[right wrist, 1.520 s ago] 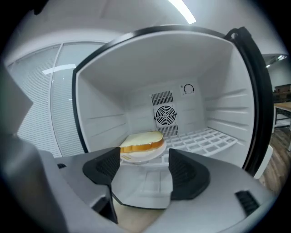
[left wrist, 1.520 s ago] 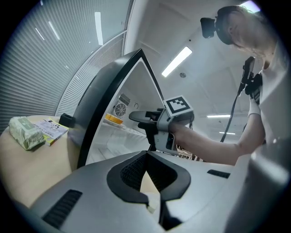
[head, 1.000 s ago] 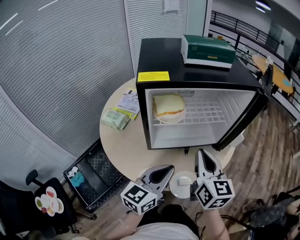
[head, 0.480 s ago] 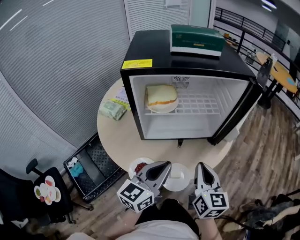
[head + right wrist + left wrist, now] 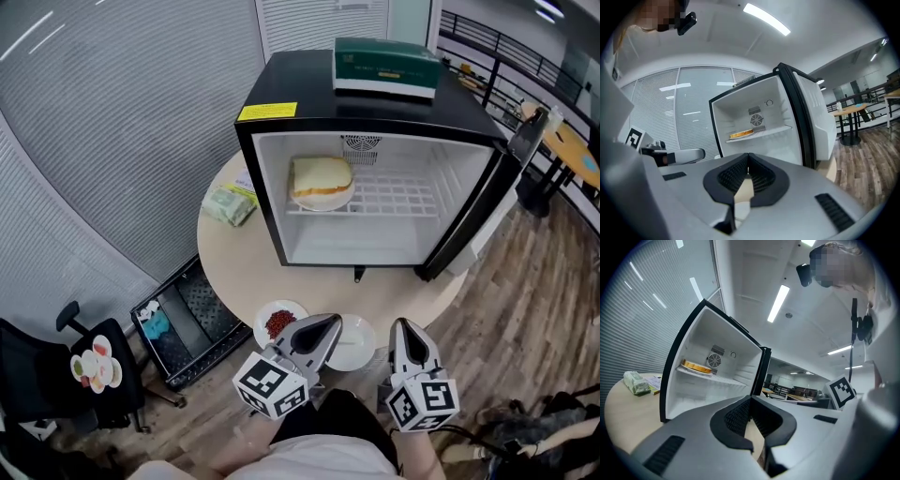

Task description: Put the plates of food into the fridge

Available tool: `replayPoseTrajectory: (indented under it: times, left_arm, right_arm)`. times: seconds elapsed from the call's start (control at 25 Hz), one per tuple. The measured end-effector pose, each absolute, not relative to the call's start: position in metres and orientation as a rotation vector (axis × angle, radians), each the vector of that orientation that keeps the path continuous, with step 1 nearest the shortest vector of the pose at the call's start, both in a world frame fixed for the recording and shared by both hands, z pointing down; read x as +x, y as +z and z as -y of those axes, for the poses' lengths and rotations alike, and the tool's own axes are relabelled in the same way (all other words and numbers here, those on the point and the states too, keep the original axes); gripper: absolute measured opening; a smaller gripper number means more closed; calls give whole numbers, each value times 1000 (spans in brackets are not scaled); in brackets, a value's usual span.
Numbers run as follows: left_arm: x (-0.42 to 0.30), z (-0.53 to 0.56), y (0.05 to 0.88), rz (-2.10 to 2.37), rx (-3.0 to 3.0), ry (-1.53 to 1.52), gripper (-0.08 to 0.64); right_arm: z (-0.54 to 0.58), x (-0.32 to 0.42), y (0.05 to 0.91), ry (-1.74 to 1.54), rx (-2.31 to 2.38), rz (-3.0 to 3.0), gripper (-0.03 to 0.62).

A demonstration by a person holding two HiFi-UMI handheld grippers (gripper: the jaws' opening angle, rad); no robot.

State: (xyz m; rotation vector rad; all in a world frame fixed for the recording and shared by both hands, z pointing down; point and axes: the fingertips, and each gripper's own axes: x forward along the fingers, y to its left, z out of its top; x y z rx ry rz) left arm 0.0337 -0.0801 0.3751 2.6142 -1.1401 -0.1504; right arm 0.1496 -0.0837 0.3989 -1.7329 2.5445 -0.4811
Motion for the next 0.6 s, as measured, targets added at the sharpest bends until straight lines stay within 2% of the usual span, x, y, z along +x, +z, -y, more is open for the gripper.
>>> replayPoseTrajectory:
  times: [0.16,0.44,0.48,0.56,0.6]
  left_arm:
    - [32,74,379,1155,2604,-132,4]
    - [19,71,399,1211,2554,-76,5]
    - [18,70,401,1218,2546,-69,5]
    - [19,69,407,1228,2532,-59,5]
    - [20,69,409,1231,2525,-54,5]
  right_arm:
    - [81,153,406,-553,-1686,-2513,8]
    - [70,149,453,-1074,-1368,-2352,12]
    - [67,150,461,-1093,-1382,-2358,28]
    - [61,152,475,-1143,-1399,-2366,120]
    - [58,153,482,-1183,-1396,-2356,146]
